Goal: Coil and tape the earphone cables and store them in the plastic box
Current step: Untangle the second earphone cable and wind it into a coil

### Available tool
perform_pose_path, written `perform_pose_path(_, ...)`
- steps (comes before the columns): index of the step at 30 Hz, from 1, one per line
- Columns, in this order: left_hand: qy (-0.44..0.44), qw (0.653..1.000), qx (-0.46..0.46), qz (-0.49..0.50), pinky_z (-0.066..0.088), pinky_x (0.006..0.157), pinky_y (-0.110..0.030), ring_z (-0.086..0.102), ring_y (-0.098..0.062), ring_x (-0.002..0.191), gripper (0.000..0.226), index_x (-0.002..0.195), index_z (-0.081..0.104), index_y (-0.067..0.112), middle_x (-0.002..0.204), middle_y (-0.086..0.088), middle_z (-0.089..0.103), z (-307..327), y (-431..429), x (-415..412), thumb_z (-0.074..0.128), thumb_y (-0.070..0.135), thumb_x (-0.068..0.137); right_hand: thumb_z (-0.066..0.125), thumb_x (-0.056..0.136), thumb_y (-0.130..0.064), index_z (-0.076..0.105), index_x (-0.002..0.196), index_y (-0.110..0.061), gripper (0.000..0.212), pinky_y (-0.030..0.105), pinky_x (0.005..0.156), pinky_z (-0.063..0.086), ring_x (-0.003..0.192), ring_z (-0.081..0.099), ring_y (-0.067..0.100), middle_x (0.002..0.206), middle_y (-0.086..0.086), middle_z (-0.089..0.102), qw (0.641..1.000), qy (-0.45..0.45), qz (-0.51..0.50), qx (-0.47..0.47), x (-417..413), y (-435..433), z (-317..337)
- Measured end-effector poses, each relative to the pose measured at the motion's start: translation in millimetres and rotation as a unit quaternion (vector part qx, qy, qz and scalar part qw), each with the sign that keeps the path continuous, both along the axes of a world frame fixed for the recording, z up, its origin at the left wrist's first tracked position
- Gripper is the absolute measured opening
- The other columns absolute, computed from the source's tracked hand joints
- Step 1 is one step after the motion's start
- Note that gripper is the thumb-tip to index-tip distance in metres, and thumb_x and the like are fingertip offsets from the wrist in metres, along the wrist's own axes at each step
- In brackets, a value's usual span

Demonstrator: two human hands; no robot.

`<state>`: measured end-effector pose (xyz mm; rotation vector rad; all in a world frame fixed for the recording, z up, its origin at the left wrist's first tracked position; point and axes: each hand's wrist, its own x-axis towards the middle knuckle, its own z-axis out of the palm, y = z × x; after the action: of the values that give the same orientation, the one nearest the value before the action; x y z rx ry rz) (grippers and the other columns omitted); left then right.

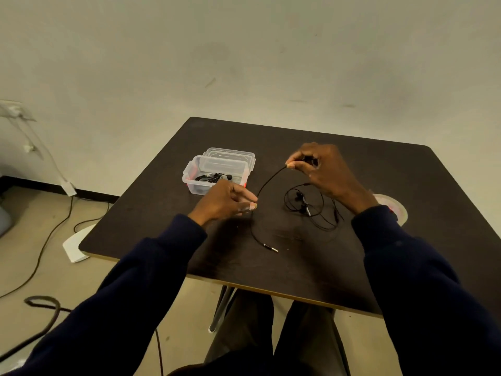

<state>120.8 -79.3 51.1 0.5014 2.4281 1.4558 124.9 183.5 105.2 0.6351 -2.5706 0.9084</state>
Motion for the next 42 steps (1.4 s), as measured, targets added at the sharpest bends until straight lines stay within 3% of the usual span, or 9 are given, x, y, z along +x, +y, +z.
perform_pose_path(4,0.123,0.979,0.132,0.093,0.062,0.08,-0.031,0.075,-0.015,0.082,0.033,0.113,0.072,0.01,0.102,-0.006,0.077,-3.5,17.5,-2.1,0.084,0.01,0.082,0.077,0.089,-0.011,0.081,0.097,-0.014,0.01,0.011,0.072,0.045,0.082,0.06,0.003,0.087,-0.015,0.07,0.999,-0.047,0.019,0.005,6.5,-2.4,-2.9)
perform_pose_path(7,0.157,0.98,0.118,0.007,0.061,0.071,-0.025,0.076,-0.015,0.077,0.045,0.133,0.065,0.01,0.11,-0.003,0.076,10.6,32.8,-4.3,0.077,0.014,0.09,0.08,0.087,-0.012,0.081,0.097,-0.014,0.01,0.019,0.071,0.049,0.08,0.061,0.009,0.086,-0.012,0.072,0.999,-0.037,0.028,-0.006,8.3,-12.1,-11.4)
perform_pose_path(12,0.205,0.978,0.031,0.008,0.056,0.059,-0.023,0.068,-0.007,0.062,0.012,0.097,0.079,0.008,0.079,-0.002,0.074,11.7,32.8,-8.0,0.069,0.015,0.097,0.079,0.088,-0.014,0.078,0.099,-0.008,0.012,0.033,0.076,0.062,0.078,0.074,0.013,0.088,0.001,0.077,0.998,-0.062,0.022,-0.017,7.3,-7.4,-8.5)
perform_pose_path(18,0.093,0.985,-0.001,0.142,0.052,0.048,-0.022,0.072,-0.017,0.061,0.021,0.081,0.075,0.01,0.083,-0.009,0.078,-0.6,-13.0,-6.6,0.063,0.007,0.098,0.073,0.093,-0.022,0.078,0.102,-0.019,0.01,0.023,0.075,0.056,0.077,0.071,0.003,0.084,-0.004,0.076,0.997,-0.056,-0.055,0.005,4.5,49.8,10.7)
perform_pose_path(23,0.225,0.963,-0.071,0.127,0.058,0.089,-0.03,0.069,-0.014,0.101,0.038,0.122,0.073,0.023,0.124,0.007,0.071,9.4,6.5,0.9,0.073,0.017,0.085,0.072,0.094,-0.023,0.079,0.102,-0.014,0.014,0.009,0.065,0.046,0.07,0.067,-0.001,0.082,-0.003,0.076,0.998,-0.055,-0.032,0.0,3.9,26.7,14.1)
perform_pose_path(25,0.255,0.963,-0.024,0.08,0.06,0.085,-0.037,0.071,-0.021,0.098,0.049,0.137,0.064,0.027,0.135,0.007,0.067,24.7,23.8,2.5,0.073,0.022,0.088,0.073,0.094,-0.022,0.08,0.103,-0.013,0.014,0.011,0.062,0.047,0.067,0.067,0.0,0.082,-0.004,0.076,0.998,-0.056,-0.008,0.004,4.2,12.4,13.8)
perform_pose_path(31,0.151,0.983,0.088,-0.06,0.047,0.045,-0.019,0.06,-0.008,0.049,0.024,0.121,0.073,0.009,0.079,-0.002,0.074,57.0,60.0,-7.7,0.066,0.018,0.1,0.077,0.091,-0.023,0.081,0.098,-0.015,0.011,0.044,0.075,0.062,0.078,0.075,0.021,0.084,-0.002,0.078,0.998,-0.038,0.019,-0.035,2.6,10.5,22.9)
perform_pose_path(37,-0.164,0.922,0.348,0.044,0.044,0.048,-0.011,0.056,-0.006,0.055,0.02,0.1,0.07,0.002,0.072,-0.001,0.057,59.3,55.8,-24.4,0.058,0.018,0.104,0.072,0.096,-0.025,0.08,0.101,-0.011,0.017,0.031,0.056,0.048,0.055,0.06,0.015,0.076,0.001,0.077,0.993,-0.068,-0.041,-0.083,0.0,53.8,12.6)
perform_pose_path(42,-0.048,0.963,0.228,0.139,0.047,0.05,-0.014,0.065,-0.008,0.054,0.017,0.103,0.069,0.002,0.092,-0.012,0.07,35.5,40.4,-30.8,0.055,0.011,0.105,0.073,0.095,-0.023,0.079,0.097,-0.009,0.016,0.019,0.053,0.041,0.048,0.051,0.002,0.075,0.008,0.075,0.987,-0.047,-0.094,-0.121,0.5,68.1,6.7)
